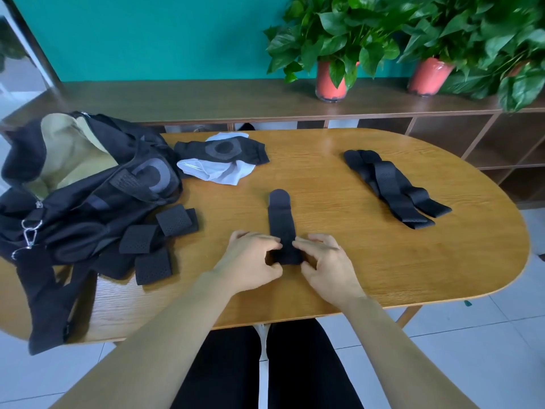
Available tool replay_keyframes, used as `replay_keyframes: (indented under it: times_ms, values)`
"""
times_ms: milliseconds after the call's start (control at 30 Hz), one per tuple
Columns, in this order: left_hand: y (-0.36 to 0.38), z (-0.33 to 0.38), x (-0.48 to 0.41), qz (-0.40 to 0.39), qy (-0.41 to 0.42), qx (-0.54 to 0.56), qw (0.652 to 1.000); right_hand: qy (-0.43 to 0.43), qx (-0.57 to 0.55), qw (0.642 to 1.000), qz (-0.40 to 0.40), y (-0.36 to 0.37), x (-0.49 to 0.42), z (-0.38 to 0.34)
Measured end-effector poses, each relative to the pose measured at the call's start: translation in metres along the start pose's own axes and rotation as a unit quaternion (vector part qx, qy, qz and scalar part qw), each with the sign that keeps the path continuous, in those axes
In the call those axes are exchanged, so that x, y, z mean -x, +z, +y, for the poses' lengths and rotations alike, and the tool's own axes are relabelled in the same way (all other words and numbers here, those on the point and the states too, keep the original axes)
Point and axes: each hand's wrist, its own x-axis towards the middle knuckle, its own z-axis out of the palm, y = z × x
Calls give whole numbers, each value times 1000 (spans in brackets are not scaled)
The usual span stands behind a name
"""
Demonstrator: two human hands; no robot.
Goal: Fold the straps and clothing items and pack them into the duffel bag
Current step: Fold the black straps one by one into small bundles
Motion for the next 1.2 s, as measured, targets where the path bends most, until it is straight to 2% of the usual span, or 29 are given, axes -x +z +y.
replay_keyframes:
  times_ms: [167,233,400,533,867,1200]
  values:
    - [-6,3,7,2,-48,147,988,77,-74,994,21,-1,-9,-1]
    - [-1,2,5,20,-44,148,988,102,-93,989,48,2,-11,-7]
    - [21,0,-7,135,-69,104,983,167,-83,976,109,16,-20,-20]
    - [28,6,-10,183,-100,89,974,161,-62,975,142,24,-27,-26]
    - [33,7,-16,185,-147,90,967,144,19,971,189,38,-35,-30]
    - [30,8,-14,174,-152,103,967,167,39,972,163,41,-36,-28]
